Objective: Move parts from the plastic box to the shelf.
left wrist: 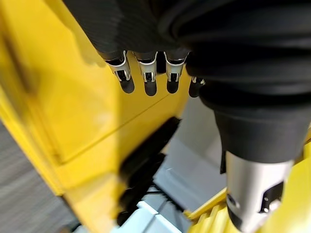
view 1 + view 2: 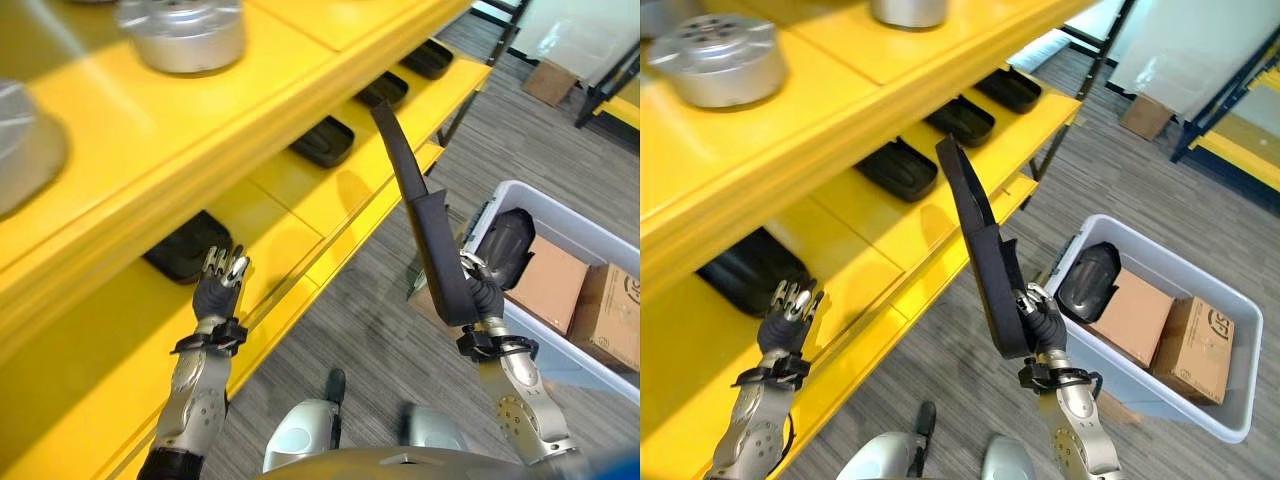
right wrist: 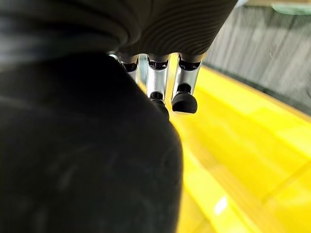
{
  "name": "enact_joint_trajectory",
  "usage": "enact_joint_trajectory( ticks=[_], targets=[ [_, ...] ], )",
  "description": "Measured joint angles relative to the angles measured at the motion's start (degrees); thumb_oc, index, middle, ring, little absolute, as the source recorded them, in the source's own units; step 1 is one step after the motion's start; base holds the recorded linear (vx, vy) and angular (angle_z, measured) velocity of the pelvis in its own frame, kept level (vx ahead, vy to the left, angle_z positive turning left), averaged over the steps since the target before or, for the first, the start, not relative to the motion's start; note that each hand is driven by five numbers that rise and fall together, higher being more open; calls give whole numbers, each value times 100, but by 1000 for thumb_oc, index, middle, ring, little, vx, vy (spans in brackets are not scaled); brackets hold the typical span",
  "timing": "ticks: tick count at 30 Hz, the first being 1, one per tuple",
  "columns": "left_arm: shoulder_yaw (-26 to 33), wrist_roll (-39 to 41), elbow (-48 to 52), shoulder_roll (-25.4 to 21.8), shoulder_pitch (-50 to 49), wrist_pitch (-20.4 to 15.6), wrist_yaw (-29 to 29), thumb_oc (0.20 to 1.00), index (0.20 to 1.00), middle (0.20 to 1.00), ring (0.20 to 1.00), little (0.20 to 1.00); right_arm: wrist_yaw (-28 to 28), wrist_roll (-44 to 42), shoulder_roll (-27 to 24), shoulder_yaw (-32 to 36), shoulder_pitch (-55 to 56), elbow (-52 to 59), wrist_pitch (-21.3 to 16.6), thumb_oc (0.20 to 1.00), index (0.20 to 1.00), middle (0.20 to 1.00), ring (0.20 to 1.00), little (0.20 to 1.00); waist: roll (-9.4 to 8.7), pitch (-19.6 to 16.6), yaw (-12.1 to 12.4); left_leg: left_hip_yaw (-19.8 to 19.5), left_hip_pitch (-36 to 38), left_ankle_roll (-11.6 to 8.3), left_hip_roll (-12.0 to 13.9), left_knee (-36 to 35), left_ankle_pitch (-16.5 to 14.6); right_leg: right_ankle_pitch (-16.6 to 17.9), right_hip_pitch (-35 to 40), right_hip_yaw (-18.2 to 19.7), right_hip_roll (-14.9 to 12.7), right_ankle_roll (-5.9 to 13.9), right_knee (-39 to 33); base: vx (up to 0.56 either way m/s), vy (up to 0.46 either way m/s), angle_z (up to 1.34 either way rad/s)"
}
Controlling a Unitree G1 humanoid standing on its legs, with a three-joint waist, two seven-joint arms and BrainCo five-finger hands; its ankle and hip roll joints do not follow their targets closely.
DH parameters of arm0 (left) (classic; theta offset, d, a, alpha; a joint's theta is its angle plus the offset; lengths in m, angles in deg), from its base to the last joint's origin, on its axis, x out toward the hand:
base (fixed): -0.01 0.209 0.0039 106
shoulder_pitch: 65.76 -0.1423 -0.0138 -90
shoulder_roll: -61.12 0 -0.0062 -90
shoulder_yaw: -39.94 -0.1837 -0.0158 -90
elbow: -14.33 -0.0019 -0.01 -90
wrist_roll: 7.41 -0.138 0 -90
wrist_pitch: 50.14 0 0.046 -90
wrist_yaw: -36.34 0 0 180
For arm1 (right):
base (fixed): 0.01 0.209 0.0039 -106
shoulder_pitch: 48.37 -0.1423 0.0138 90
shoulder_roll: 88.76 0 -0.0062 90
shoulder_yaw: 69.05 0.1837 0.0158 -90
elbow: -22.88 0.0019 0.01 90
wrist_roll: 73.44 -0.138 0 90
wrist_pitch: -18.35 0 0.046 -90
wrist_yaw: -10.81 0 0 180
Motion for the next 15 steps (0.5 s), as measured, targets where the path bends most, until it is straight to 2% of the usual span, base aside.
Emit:
enact_joint_trajectory(
  ticks=[1,2,3,4,5,6,7,9,10,11,12,13,14,15],
  targets=[
    [-50,-32,236,0,-141,-11,-2,1000,1000,1000,1000,1000,-53,-2,-92,-14,10,100,-2,200,200,200,200,200,34,-157,-34,-361,-72,217,319,155,-18,-15,-235,-10,108,48,55,-8,-1,18],
    [-24,-127,213,84,-187,-50,-10,1000,1000,1000,1000,1000,-89,-13,-64,-17,-80,-11,-21,200,200,200,200,200,-141,-187,27,-316,-11,231,-7,72,-86,-38,-311,84,-8,42,-76,-14,-50,16],
    [-67,-144,241,194,-235,-35,-5,1000,1000,1000,1000,1000,-111,-29,-109,-14,-52,4,-20,200,200,200,200,200,-114,-207,-45,-339,54,269,-78,0,-15,86,-142,117,48,12,-612,-6,-34,40],
    [-194,-184,259,309,-306,-20,6,1000,1000,1000,1000,1000,-108,-46,-191,-9,-33,-6,-13,200,200,200,200,200,16,-202,-80,-376,158,337,-104,-213,148,284,62,25,6,-167,-1021,9,-48,35],
    [-239,-195,364,360,-465,-5,6,1000,1000,1000,1000,1000,-117,-48,-227,-7,-32,-27,-4,200,200,200,200,200,142,-249,-21,-333,284,365,-65,-488,280,349,190,-28,-22,-80,-1329,33,-32,3],
    [-239,-196,488,340,-610,-1,6,1000,1000,1000,1000,1000,-118,-48,-234,-1,-24,-26,-4,200,200,200,200,200,172,-272,0,-305,347,337,-94,-598,328,531,322,-95,-85,-12,-1607,26,-47,-23],
    [-224,-195,556,293,-701,1,7,1000,1000,1000,1000,1000,-126,-47,-273,-2,-21,-36,15,200,200,200,200,200,207,-264,34,-278,452,396,-112,-692,414,782,515,-93,-103,-130,-1906,-70,-33,-6],
    [-179,-186,604,294,-714,3,30,1000,1000,1000,1000,1000,-134,-49,-458,9,-19,-37,20,200,200,200,200,200,271,-275,77,-338,444,369,-181,-576,401,852,760,-155,-146,-108,-2128,-204,17,30],
    [-217,-186,600,295,-575,7,38,1000,1000,1000,1000,1000,-128,-52,-527,59,-16,-41,16,200,200,200,200,200,289,-254,54,-431,266,293,-236,-314,366,850,770,-291,-191,-115,-2125,-195,43,70],
    [-296,-177,553,296,-345,6,39,1000,1000,1000,1000,1000,-95,-56,-614,76,-24,-40,15,200,200,200,200,200,275,-222,27,-461,150,-3,-306,-202,392,855,783,-460,-299,-154,-2127,-150,33,93],
    [-414,-171,445,279,-132,12,44,1000,1000,1000,1000,1000,-68,-67,-716,67,-36,-33,14,200,200,200,200,200,206,-179,-17,-217,106,-512,-298,-84,272,866,785,-660,-478,-194,-2137,-106,42,102],
    [-414,-170,431,267,-2,20,52,1000,1000,1000,1000,1000,-43,-80,-724,62,-146,-46,35,200,200,200,200,200,120,-106,-105,262,-63,-195,-90,610,-17,827,781,-873,-622,-250,-2066,-80,64,86],
    [-322,-168,437,216,46,12,50,1000,1000,1000,1000,1000,-32,-75,-657,55,-260,-9,37,200,200,200,200,200,-9,-90,-145,535,-47,-288,480,1445,-217,791,756,-920,-746,-295,-1965,-69,194,84],
    [-312,-167,434,248,79,11,49,1000,1000,1000,1000,1000,-39,-81,-684,78,-294,50,3,200,200,200,200,200,30,-70,-268,339,183,-533,1100,1583,-308,780,808,-1108,-847,-230,-1939,-60,243,79]
  ],
)
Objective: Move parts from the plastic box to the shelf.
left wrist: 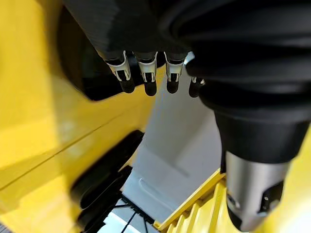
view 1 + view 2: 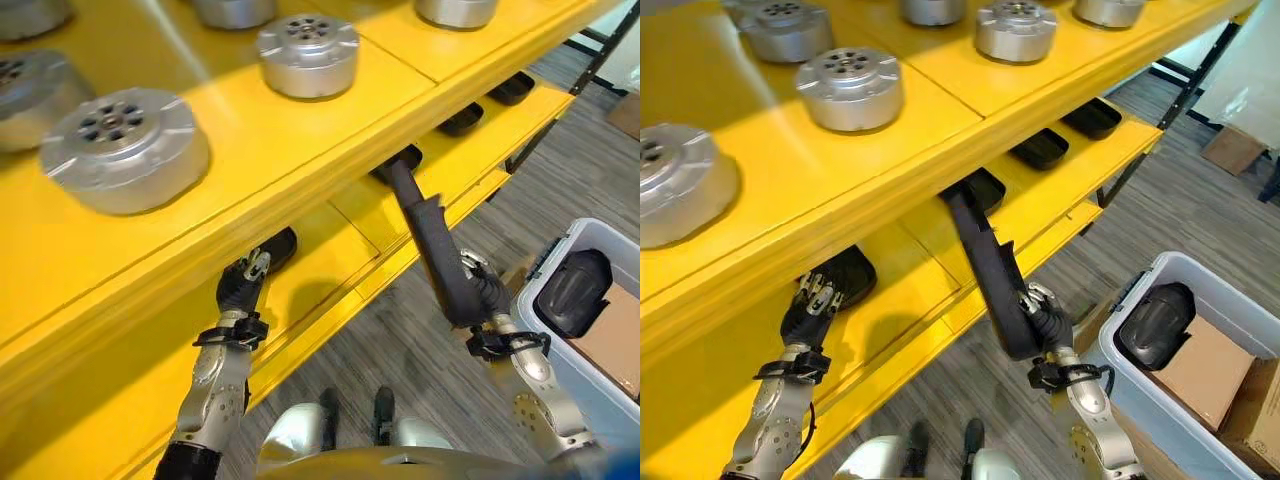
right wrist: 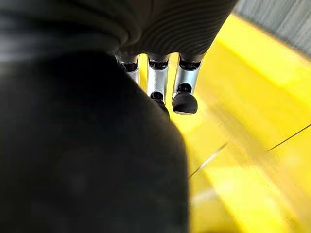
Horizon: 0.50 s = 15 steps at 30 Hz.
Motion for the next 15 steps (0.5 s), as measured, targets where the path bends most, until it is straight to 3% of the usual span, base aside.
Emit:
enact_joint_trajectory(
  ticks=[2,3,4,5,6,7,8,10,12,13,14,15],
  targets=[
    [-55,7,-64,24,152,3,-3,1000,1000,1000,1000,1000,59,-15,60,218,54,15,-1,200,200,200,200,200,40,-3,-275,198,301,-395,920,-396,37,-44,13,-409,-172,88,193,-110,324,103],
    [-55,17,-76,52,220,4,-6,1000,1000,1000,1000,1000,121,-21,106,291,68,9,-17,200,200,200,200,200,101,-15,-386,463,478,-424,1379,-803,180,-181,-49,-529,-240,198,417,-99,241,98],
    [-126,23,-121,60,320,-1,-3,1000,1000,1000,1000,1000,151,-21,58,467,92,0,-47,200,200,200,200,200,205,-45,-462,567,496,-594,1755,-1061,313,-275,-167,-671,-391,414,657,-48,357,122],
    [-343,67,-202,109,537,-1,-18,1000,1000,1000,1000,1000,264,-33,-50,680,99,-78,-111,200,200,200,200,200,452,-79,-559,793,416,-487,2141,-1461,721,-486,-418,-817,-639,628,1113,-3,214,113],
    [-417,68,-187,233,561,8,-9,1000,1000,1000,1000,1000,347,-56,-223,686,118,-79,-108,200,200,200,200,200,683,-121,-572,701,455,-130,2125,-1747,1331,-456,-467,-834,-806,879,1234,-5,410,103],
    [-490,70,-176,280,528,14,-12,1000,1000,1000,1000,1000,378,-64,-288,721,126,-125,-106,200,200,200,200,200,855,-201,-605,625,529,-558,2055,-1894,910,-412,-529,-891,-897,1087,1365,15,246,66],
    [-495,71,-165,246,517,15,-13,1000,1000,1000,1000,1000,384,-62,-166,603,161,-181,-92,200,200,200,200,200,777,-241,-561,626,568,-1001,1852,-2062,642,-400,-610,-798,-1129,1072,1523,13,357,49],
    [-296,80,-195,-84,396,52,-29,1000,1000,1000,1000,1000,372,-57,176,220,162,-261,-48,200,200,200,200,200,399,-272,-284,486,470,-931,1380,-1887,524,-83,-625,-484,-1508,914,1463,14,252,36],
    [-286,79,-205,-289,357,103,-43,1000,1000,1000,1000,1000,348,-13,319,63,136,-267,-14,200,200,200,200,200,337,-289,-200,280,380,-885,1204,-1765,467,304,-486,-406,-1654,731,1464,14,225,50],
    [-235,78,-119,-454,192,92,-37,1000,1000,1000,1000,1000,272,99,326,-114,50,-295,6,200,200,200,200,200,398,-270,5,216,569,-796,1170,-1944,513,163,-581,-345,-1611,834,1668,-8,225,45],
    [-177,79,-98,-558,168,91,-37,1000,1000,1000,1000,1000,202,106,303,-132,58,-260,6,200,200,200,200,200,325,-312,10,165,570,-771,1167,-2024,538,8,-560,-393,-1473,814,1705,-4,197,35],
    [-98,80,-87,-645,117,90,-35,1000,1000,1000,1000,1000,184,106,298,-130,55,-270,6,200,200,200,200,200,201,-403,70,152,562,-749,1053,-2068,574,-138,-440,-499,-1502,724,1577,1,192,41]
  ],
)
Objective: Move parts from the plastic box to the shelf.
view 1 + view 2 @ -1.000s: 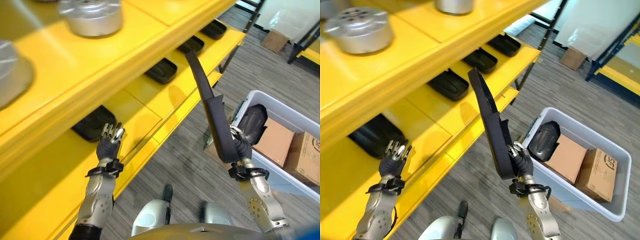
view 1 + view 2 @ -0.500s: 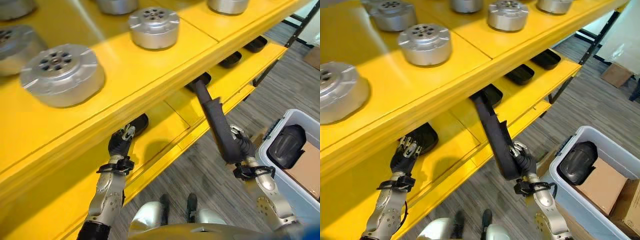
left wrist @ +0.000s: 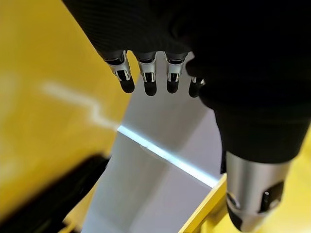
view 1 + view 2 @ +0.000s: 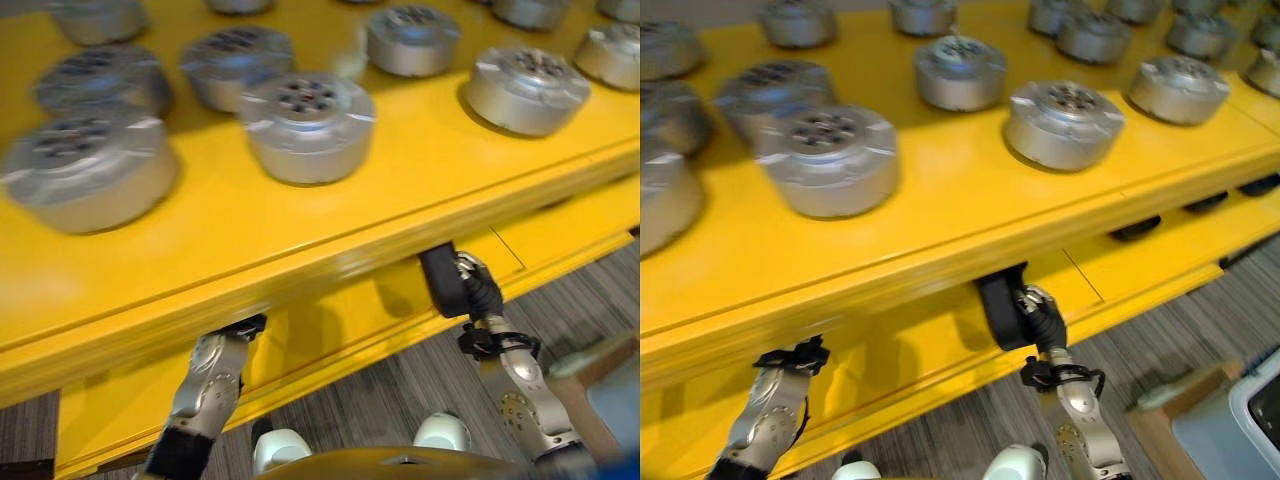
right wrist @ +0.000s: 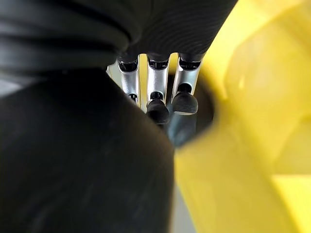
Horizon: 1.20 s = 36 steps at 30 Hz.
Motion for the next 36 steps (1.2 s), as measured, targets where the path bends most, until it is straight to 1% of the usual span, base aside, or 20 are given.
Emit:
enact_joint_trajectory(
  ticks=[1,4,5,9,11,13,15,16,18,21,22,24,25,26,28,30,31,33,35,36],
  targets=[
    [24,-1,20,-56,-52,-2,8,1000,1000,1000,1000,1000,7,-1,58,60,2,-2,-5,200,200,200,200,200,-147,-96,16,-68,-55,-7,-73,41,7,-31,238,-14,3,100,-379,8,185,33],
    [-26,-4,55,-11,-218,19,44,1000,1000,1000,1000,1000,72,-16,194,251,21,-12,-1,200,200,200,200,200,-191,-109,-15,-220,-229,-35,-117,38,24,160,520,-235,37,431,-936,6,146,22],
    [-27,-5,54,22,-251,24,44,1000,1000,1000,1000,1000,77,-15,185,251,27,-13,2,200,200,200,200,200,-194,-108,-59,-274,-225,-46,-129,32,57,197,543,-266,44,472,-988,28,172,14],
    [-16,-6,53,115,-302,24,51,1000,1000,1000,1000,1000,63,24,158,115,33,-14,55,200,200,200,200,200,-364,-168,-14,-300,-332,-40,-161,85,76,283,668,-348,56,481,-1288,18,93,4],
    [35,-6,53,146,-409,25,48,1000,1000,1000,1000,1000,-1,64,176,-11,31,-13,73,200,200,200,200,200,-505,-245,18,-317,-335,-36,-174,80,92,306,681,-350,66,473,-1333,3,47,4],
    [35,-5,55,181,-423,24,44,1000,1000,1000,1000,1000,-28,124,169,-131,-27,-9,90,200,200,200,200,200,-568,-276,141,-335,-373,-34,-172,80,98,329,698,-365,82,492,-1384,-1,23,6],
    [35,-5,55,205,-422,24,42,1000,1000,1000,1000,1000,-47,164,172,-259,-160,-8,98,200,200,200,200,200,-599,-283,156,-427,-427,-41,-179,82,124,339,699,-448,85,506,-1385,3,20,18],
    [44,-4,55,204,-423,24,37,1000,1000,1000,1000,1000,-49,166,173,-355,-289,-8,105,200,200,200,200,200,-661,-289,175,-448,-428,-40,-182,63,176,374,704,-470,87,551,-1385,8,13,15],
    [41,-4,55,226,-430,31,33,1000,1000,1000,1000,1000,-124,175,182,-715,-777,-6,133,200,200,200,200,200,-620,-246,292,-469,-403,-86,-183,29,227,428,751,-502,91,635,-1410,13,11,8],
    [49,-3,55,239,-439,32,28,1000,1000,1000,1000,1000,-87,175,203,-1110,-1316,-166,235,200,200,200,200,200,-561,-210,401,-478,-395,-64,-183,13,229,458,787,-512,104,672,-1490,4,2,1],
    [44,-2,67,254,-432,35,30,1000,1000,1000,1000,1000,-74,177,240,-1181,-1490,-313,254,200,200,200,200,200,-544,-191,467,-490,-405,-53,-182,-16,247,467,815,-528,112,661,-1507,10,8,4],
    [48,-1,62,256,-438,34,26,1000,1000,1000,1000,1000,-61,178,282,-1263,-1753,-612,296,200,200,200,200,200,-550,-200,493,-497,-323,-54,-182,-78,274,473,865,-534,122,659,-1536,4,4,2],
    [78,3,68,255,-466,35,23,1000,1000,1000,1000,1000,-25,189,397,-1312,-1891,-769,300,200,200,200,200,200,-547,-196,601,-500,-322,-52,-182,-98,273,466,901,-567,121,650,-1554,0,0,0],
    [109,5,60,255,-474,36,13,1000,1000,1000,1000,1000,0,298,410,-1413,-2103,-1003,310,200,200,200,200,200,-565,-215,574,-500,-296,-50,-181,-104,276,467,912,-576,128,651,-1588,0,-2,6],
    [139,5,65,253,-491,34,1,1000,1000,1000,1000,1000,20,442,545,-1491,-2230,-1066,350,200,200,200,200,200,-568,-207,730,-547,-325,-57,-192,-139,315,473,911,-622,129,654,-1586,-1,-4,11],
    [132,8,62,226,-549,35,-21,1000,1000,1000,1000,1000,186,630,967,-1705,-2861,-1870,370,200,200,200,200,200,-551,-191,933,-625,-385,-87,-207,-100,335,471,937,-677,126,653,-1571,-103,-15,18],
    [107,12,61,211,-525,34,-23,1000,1000,1000,1000,1000,249,700,1111,-1707,-3111,-2243,369,200,200,200,200,200,-489,-147,951,-706,-531,-76,-220,10,325,467,923,-763,125,649,-1550,-188,-18,30],
    [-32,104,57,184,-368,31,-27,1000,1000,1000,1000,1000,415,817,1275,-1675,-3450,-2688,369,200,200,200,200,200,-453,-78,1055,-843,-742,-75,-232,174,320,443,824,-850,121,642,-1441,-181,-12,33],
    [-314,170,45,172,19,19,-25,1000,1000,1000,1000,1000,664,845,1362,-1545,-3970,-3277,377,200,200,200,200,200,-338,272,1249,-1081,-1157,-56,-258,532,268,414,671,-938,109,620,-1237,-308,19,37],
    [-451,174,22,195,138,11,-37,1000,1000,1000,1000,1000,796,852,1346,-1543,-4044,-3299,384,200,200,200,200,200,-210,426,1331,-1114,-1408,-63,-276,774,290,387,491,-980,74,611,-1004,-250,60,44]
  ],
)
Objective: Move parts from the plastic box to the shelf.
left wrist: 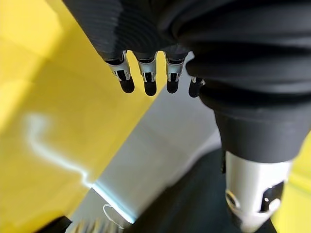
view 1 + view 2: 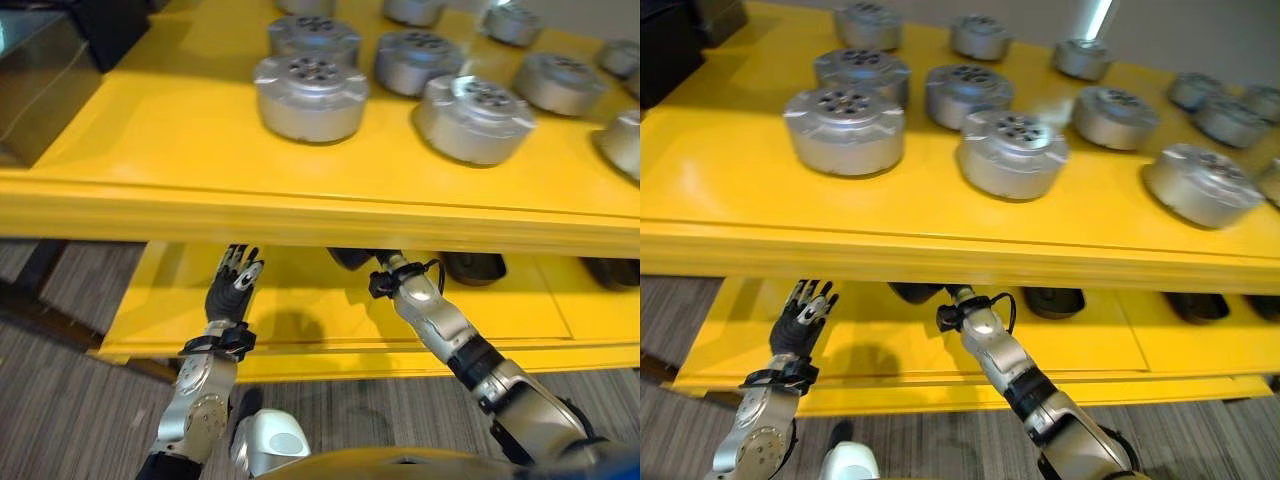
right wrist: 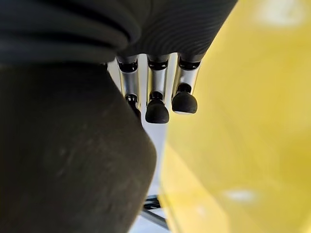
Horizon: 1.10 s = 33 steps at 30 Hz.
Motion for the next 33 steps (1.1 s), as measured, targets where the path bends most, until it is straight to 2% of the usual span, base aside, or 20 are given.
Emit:
enact_joint_trajectory(
  ticks=[2,4,5,6,7,8,9,10,11,12,14,16,20,24,29,33],
  targets=[
    [-437,58,8,-68,535,-54,-106,1000,1000,1000,1000,1000,231,3,-91,138,-353,-90,-38,200,200,200,200,200,295,456,31,-117,-745,154,-109,730,-180,-265,-485,-40,-189,29,619,-171,64,42],
    [-574,74,5,-39,825,-50,-155,1000,1000,1000,1000,1000,424,-1,-215,133,-636,-91,-25,200,200,200,200,200,554,887,28,-171,-1234,262,-272,1145,-269,-266,-922,60,-382,-2,977,-156,72,15],
    [-571,182,3,-96,863,-75,-243,1000,1000,1000,1000,1000,586,43,-248,99,-647,-40,-3,200,200,200,200,200,558,1098,12,-144,-1404,328,-452,1340,-317,-269,-1098,185,-547,-83,1074,-238,100,6],
    [-575,197,3,-136,866,-114,-261,1000,1000,1000,1000,1000,633,57,-279,112,-760,-8,-14,200,200,200,200,200,569,1115,12,-123,-1602,386,-495,1567,-397,-291,-1271,230,-625,-57,1204,-188,78,-1],
    [-601,202,29,-179,945,-250,-345,1000,1000,1000,1000,1000,753,184,-365,181,-1160,-4,-74,200,200,200,200,200,682,1216,25,-121,-2020,483,-560,1958,-478,-450,-1741,483,-729,-124,1689,-123,45,-2],
    [-613,203,122,-196,1048,-312,-357,1000,1000,1000,1000,1000,862,220,-444,324,-1399,-5,-108,200,200,200,200,200,740,1312,34,-142,-2213,499,-614,2149,-505,-731,-2077,622,-847,-263,2243,-104,39,16],
    [-623,203,143,-202,1242,-375,-367,1000,1000,1000,1000,1000,979,231,-464,475,-1605,-13,-152,200,200,200,200,200,748,1438,18,-162,-2337,449,-700,2309,-550,-1051,-2380,827,-966,-328,2745,-112,42,37],
    [-630,202,141,-206,1322,-448,-378,1000,1000,1000,1000,1000,1068,268,-461,527,-1711,-14,-182,200,200,200,200,200,763,1470,21,-229,-2485,427,-762,2473,-574,-1139,-2556,999,-965,-193,2966,-94,20,23],
    [-598,198,233,-206,1334,-570,-394,1000,1000,1000,1000,1000,1143,351,-448,523,-1779,45,-208,200,200,200,200,200,773,1479,38,-274,-2630,429,-734,2603,-619,-1175,-2736,1009,-943,-132,3081,-81,13,-3],
    [-578,195,326,-202,1307,-664,-430,1000,1000,1000,1000,1000,1164,446,-449,520,-1781,149,-232,200,200,200,200,200,775,1482,35,-280,-2734,434,-690,2642,-626,-1171,-2863,1013,-917,-122,3104,-72,-7,-32],
    [-595,163,482,-202,1325,-700,-449,1000,1000,1000,1000,1000,1222,770,-499,453,-1745,405,-361,200,200,200,200,200,780,1486,-130,-248,-2983,481,-666,2761,-596,-1163,-3105,1065,-920,-117,3166,-61,2,-21],
    [-614,157,541,-184,1365,-722,-462,1000,1000,1000,1000,1000,1365,897,-505,454,-1750,436,-393,200,200,200,200,200,705,1486,-284,-189,-3053,465,-665,2785,-610,-1151,-3247,1144,-925,-120,3137,-51,3,-11],
    [-653,147,603,-177,1442,-767,-484,1000,1000,1000,1000,1000,1574,1130,-531,546,-1771,522,-417,200,200,200,200,200,651,1457,-346,-145,-3215,505,-658,2873,-620,-1150,-3469,1243,-926,-122,3205,-38,9,-9],
    [-689,14,622,-183,1524,-778,-600,1000,1000,1000,1000,1000,1732,1358,-553,600,-1767,506,-341,200,200,200,200,200,593,1261,-529,-85,-3538,560,-671,3248,-797,-1153,-3763,1437,-940,-125,3325,-28,11,-9],
    [-655,-71,777,-179,1549,-806,-632,1000,1000,1000,1000,1000,1959,1876,-675,772,-1767,576,-287,200,200,200,200,200,581,1232,-575,-113,-3811,546,-703,3501,-862,-1156,-4037,1533,-959,-125,3482,-21,24,-5],
    [-681,-74,903,-176,1578,-931,-661,1000,1000,1000,1000,1000,2102,2198,-938,960,-1923,437,-287,200,200,200,200,200,583,1184,-583,-81,-4101,628,-783,3806,-940,-1156,-4332,1758,-981,-125,3627,-27,31,-5]
  ],
)
